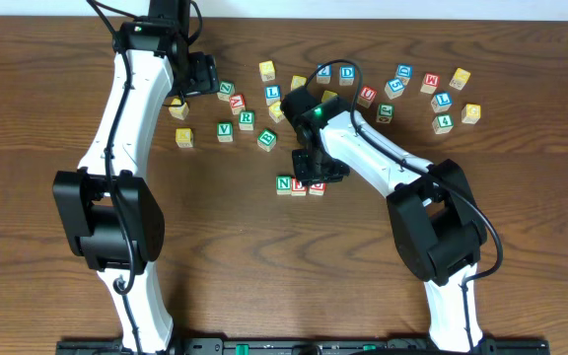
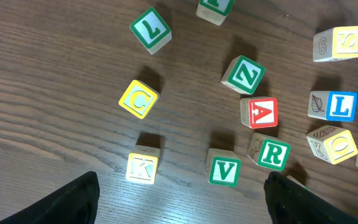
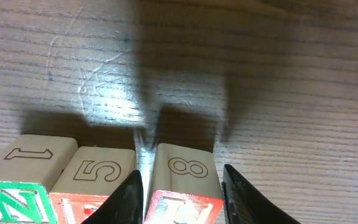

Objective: Spell out NEURIPS
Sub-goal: 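Set the U block down and open the right gripper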

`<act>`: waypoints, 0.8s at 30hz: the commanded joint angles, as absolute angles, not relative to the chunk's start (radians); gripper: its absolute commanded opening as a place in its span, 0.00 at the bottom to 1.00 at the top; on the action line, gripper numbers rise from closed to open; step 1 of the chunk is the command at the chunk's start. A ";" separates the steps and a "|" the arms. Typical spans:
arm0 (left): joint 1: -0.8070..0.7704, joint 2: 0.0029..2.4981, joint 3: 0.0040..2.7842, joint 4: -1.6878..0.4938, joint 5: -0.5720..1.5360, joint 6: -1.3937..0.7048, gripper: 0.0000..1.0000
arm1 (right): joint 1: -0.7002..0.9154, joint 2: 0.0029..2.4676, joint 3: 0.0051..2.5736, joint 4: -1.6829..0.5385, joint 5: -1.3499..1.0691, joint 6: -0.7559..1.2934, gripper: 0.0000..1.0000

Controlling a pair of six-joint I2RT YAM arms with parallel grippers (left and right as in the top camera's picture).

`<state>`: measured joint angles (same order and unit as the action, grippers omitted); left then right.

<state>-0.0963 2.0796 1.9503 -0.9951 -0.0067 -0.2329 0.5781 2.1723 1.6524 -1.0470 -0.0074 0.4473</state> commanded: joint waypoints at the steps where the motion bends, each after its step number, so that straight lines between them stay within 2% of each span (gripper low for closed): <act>1: -0.097 2.091 1.939 -0.997 -0.023 -0.238 0.84 | 0.591 2.153 1.645 -1.047 -0.004 0.457 0.36; 10: -0.097 2.091 1.939 -0.997 -0.023 -0.238 0.84 | 0.575 2.152 1.669 -1.054 -0.011 0.456 0.33; 24: -0.097 2.091 1.939 -0.997 -0.023 -0.238 0.84 | 0.518 2.147 1.770 -1.134 -0.062 0.455 0.35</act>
